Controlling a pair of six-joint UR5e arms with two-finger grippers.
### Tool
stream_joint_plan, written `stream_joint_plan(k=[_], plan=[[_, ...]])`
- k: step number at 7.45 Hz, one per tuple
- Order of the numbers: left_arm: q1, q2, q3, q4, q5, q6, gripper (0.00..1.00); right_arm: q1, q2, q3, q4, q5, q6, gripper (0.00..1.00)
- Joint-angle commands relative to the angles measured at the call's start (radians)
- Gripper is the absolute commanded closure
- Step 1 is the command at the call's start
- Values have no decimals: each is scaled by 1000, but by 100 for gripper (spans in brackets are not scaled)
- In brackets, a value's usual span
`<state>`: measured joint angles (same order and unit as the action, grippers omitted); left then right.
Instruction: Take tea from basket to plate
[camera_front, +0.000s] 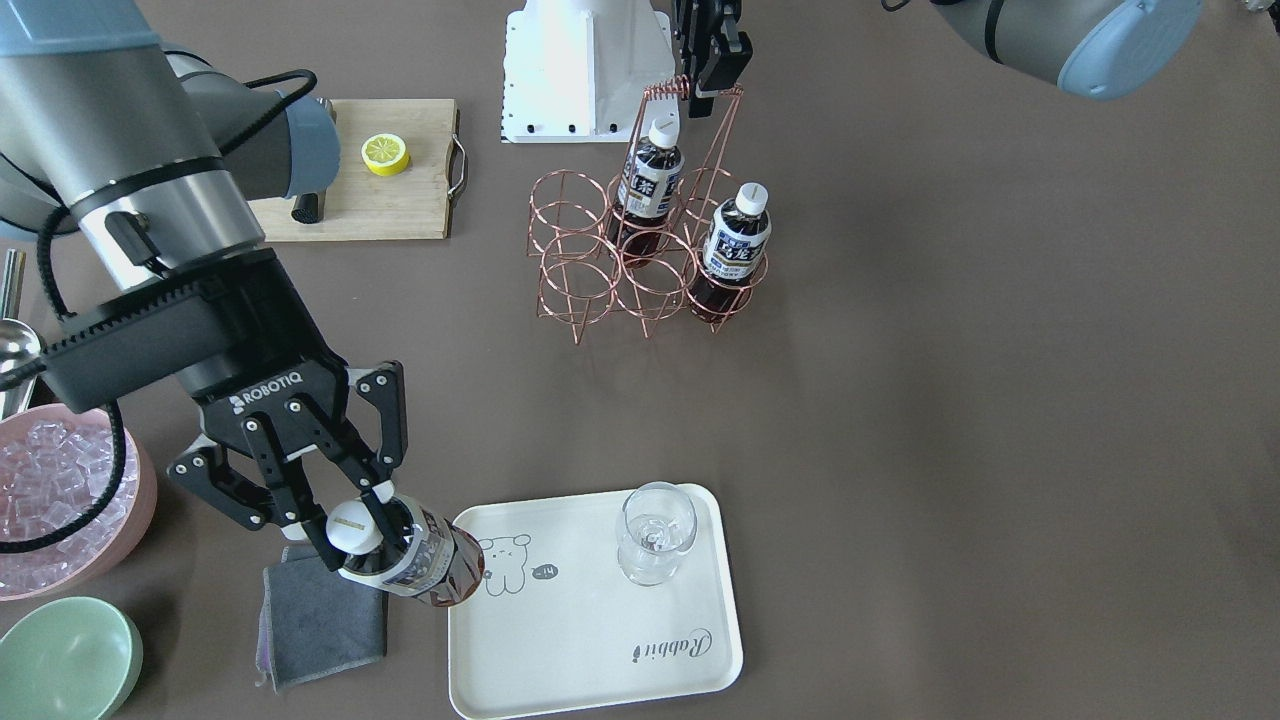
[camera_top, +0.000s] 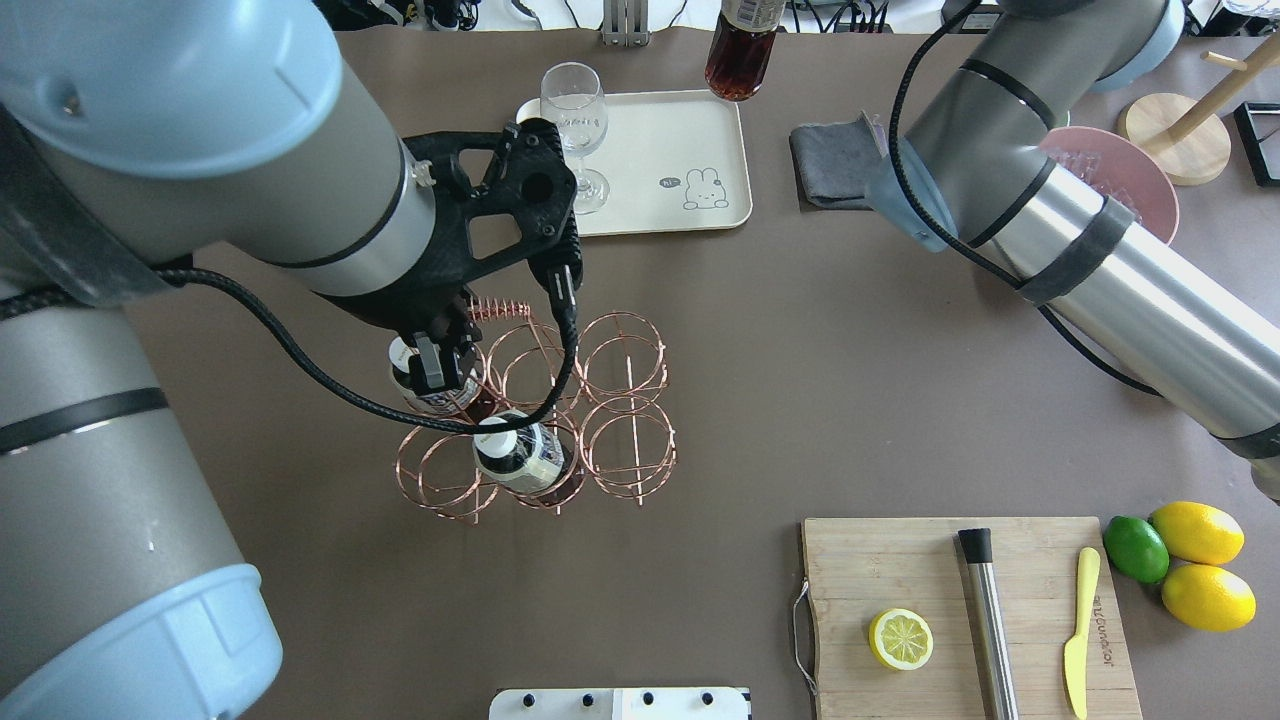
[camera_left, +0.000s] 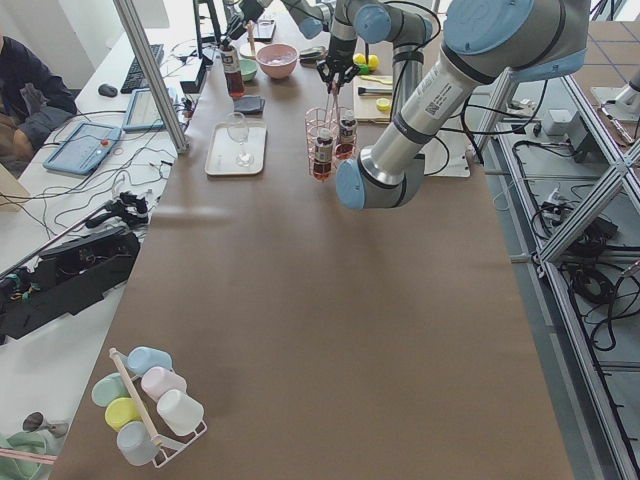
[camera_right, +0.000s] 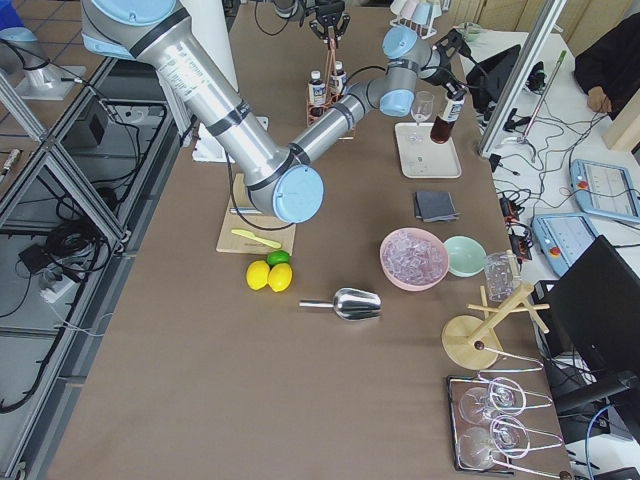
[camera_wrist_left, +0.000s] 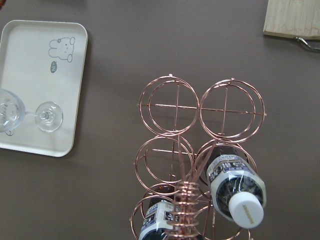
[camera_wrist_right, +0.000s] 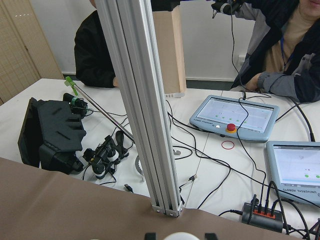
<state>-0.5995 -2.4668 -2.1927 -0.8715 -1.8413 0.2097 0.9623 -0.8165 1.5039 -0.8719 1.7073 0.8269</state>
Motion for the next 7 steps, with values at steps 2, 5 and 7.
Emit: stream_joint_plan(k=[2,5,7], plan=[[-194,18,-13,71,-125,211,100,-91,95,-239,135,-162,3,100],[-411,152,-12,65,-248,477,100,-146,123,-319,139,-232,3,100],[-518,228,-4,63,-271,656,100,-177,128,-343,140,-267,3,100]])
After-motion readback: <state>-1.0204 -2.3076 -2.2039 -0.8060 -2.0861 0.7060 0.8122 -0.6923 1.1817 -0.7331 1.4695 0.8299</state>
